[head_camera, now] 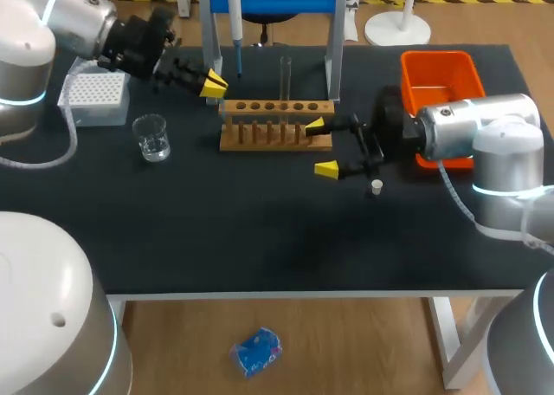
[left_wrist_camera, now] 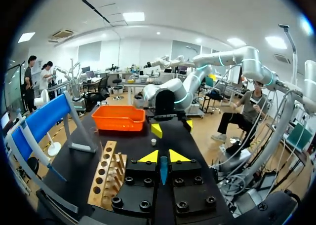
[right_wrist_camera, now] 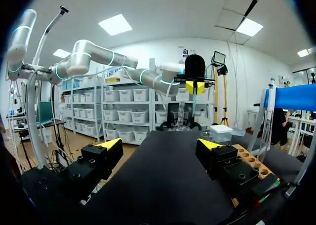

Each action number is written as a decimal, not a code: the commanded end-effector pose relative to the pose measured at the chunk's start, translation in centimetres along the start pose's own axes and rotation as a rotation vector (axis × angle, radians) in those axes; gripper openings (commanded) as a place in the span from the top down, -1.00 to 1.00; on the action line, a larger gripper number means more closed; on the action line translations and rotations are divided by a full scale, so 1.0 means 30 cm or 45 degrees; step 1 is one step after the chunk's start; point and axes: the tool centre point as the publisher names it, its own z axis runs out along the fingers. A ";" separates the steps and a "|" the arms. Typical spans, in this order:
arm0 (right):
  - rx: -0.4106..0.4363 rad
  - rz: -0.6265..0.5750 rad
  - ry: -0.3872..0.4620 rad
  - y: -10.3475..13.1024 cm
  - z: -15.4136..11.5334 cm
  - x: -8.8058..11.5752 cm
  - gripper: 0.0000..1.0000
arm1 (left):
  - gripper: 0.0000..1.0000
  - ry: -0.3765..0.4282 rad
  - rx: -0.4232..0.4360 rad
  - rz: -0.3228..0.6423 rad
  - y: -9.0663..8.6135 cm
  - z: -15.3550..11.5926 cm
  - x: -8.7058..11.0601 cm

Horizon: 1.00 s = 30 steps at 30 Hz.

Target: Invert the test tube, pick up the pipette, mount the tip to pipette, aspirate from beaker and dispense into the tube, eject the tip, return the pipette, and cap with the stopper.

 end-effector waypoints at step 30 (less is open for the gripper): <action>-0.020 -0.013 -0.032 0.018 0.047 -0.020 -1.00 | 1.00 -0.073 -0.051 0.020 -0.042 0.193 0.060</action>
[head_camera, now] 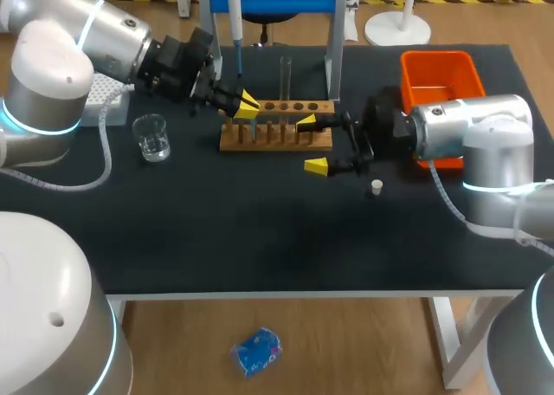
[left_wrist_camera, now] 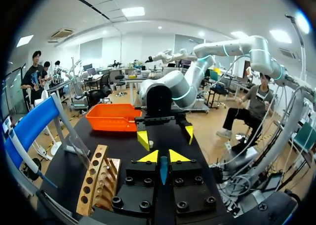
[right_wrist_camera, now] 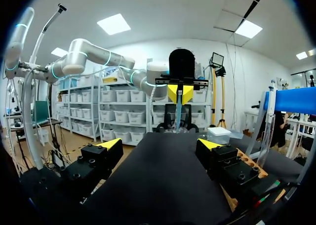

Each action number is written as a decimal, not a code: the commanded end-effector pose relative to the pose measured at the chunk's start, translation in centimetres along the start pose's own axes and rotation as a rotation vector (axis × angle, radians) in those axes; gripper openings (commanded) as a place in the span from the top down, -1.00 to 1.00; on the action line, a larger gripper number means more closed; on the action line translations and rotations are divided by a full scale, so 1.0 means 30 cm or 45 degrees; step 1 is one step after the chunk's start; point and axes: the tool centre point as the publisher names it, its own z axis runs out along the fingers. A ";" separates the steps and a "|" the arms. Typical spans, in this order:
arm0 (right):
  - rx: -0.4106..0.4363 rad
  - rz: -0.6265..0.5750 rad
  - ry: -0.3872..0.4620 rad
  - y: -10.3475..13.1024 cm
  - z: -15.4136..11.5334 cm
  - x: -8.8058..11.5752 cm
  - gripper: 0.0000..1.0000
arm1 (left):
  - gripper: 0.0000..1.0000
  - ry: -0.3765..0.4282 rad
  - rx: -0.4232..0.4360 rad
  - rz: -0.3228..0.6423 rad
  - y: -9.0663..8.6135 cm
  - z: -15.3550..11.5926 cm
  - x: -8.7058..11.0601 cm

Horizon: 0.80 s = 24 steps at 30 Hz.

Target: Invert the test tube, pick up the pipette, mount the tip to pipette, aspirate from beaker and dispense into the tube, eject the tip, return the pipette, and cap with the stopper.

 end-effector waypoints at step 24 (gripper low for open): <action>-0.007 0.012 -0.014 0.016 0.091 -0.057 -1.00 | 1.00 -0.034 -0.056 -0.009 -0.050 0.168 -0.031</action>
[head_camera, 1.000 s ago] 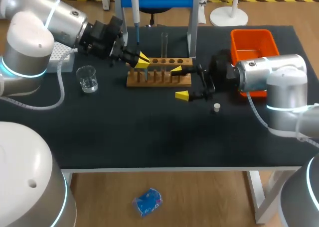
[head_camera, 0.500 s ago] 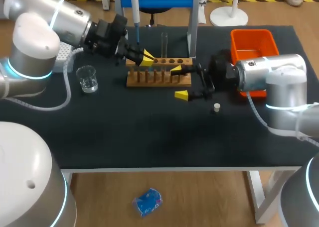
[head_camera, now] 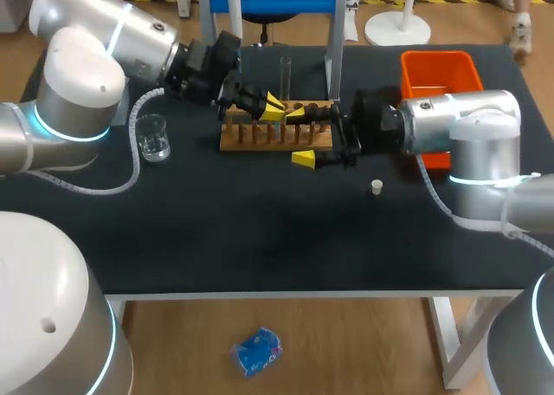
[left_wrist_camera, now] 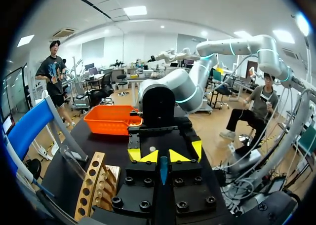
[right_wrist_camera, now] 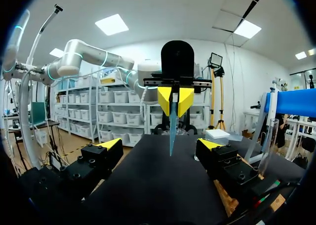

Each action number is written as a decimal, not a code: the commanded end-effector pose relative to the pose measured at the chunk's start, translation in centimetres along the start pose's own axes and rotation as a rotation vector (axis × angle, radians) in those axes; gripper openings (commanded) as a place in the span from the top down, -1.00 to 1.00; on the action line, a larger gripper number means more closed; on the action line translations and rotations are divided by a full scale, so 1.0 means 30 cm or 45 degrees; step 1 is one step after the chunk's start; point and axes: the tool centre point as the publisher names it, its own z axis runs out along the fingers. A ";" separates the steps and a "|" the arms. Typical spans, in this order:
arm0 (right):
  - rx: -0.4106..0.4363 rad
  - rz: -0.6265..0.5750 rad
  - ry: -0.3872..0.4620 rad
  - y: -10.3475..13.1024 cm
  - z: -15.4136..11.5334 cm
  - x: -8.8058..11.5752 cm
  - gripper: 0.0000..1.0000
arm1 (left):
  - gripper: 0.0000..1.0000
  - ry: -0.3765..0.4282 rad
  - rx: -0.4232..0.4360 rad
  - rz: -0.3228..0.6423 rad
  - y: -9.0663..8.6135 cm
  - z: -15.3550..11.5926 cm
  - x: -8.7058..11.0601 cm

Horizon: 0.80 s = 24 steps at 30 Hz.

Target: Invert the test tube, pick up the pipette, mount the tip to pipette, aspirate from beaker and dispense into the tube, eject the tip, return the pipette, and cap with the stopper.

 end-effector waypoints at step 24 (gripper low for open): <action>-0.021 -0.007 -0.037 -0.008 0.041 -0.041 0.01 | 1.00 -0.006 -0.022 0.006 -0.004 0.076 0.000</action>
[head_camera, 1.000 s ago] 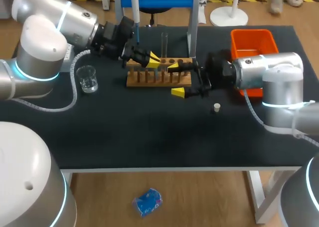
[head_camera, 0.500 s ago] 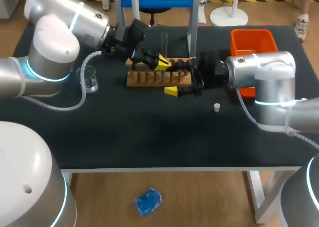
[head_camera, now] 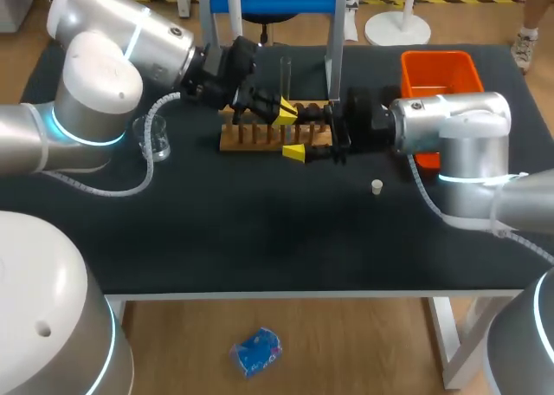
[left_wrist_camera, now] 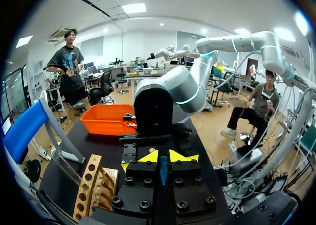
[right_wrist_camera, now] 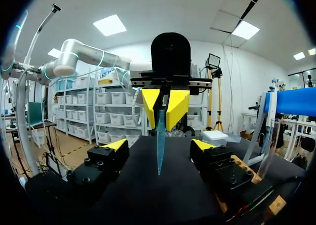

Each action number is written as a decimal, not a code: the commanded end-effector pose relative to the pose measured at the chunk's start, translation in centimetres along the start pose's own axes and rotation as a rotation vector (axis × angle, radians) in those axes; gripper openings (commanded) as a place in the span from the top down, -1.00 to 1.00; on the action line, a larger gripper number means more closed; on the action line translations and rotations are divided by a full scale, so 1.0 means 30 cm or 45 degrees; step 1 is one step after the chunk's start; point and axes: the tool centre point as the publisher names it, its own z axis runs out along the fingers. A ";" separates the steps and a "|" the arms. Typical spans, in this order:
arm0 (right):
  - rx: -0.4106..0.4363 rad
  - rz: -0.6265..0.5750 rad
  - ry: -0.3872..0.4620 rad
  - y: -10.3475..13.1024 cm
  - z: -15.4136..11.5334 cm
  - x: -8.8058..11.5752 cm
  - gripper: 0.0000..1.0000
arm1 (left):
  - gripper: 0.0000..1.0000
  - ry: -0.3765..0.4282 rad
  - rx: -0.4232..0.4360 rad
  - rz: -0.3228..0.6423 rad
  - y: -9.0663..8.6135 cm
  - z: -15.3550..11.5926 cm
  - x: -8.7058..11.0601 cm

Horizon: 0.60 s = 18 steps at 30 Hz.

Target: Invert the test tube, pick up the pipette, mount the tip to pipette, aspirate from beaker and dispense into the tube, eject the tip, return the pipette, and cap with the stopper.

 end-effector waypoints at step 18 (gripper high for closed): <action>-0.021 -0.008 -0.022 0.003 0.013 -0.012 0.21 | 1.00 -0.006 0.007 -0.005 0.010 0.013 0.003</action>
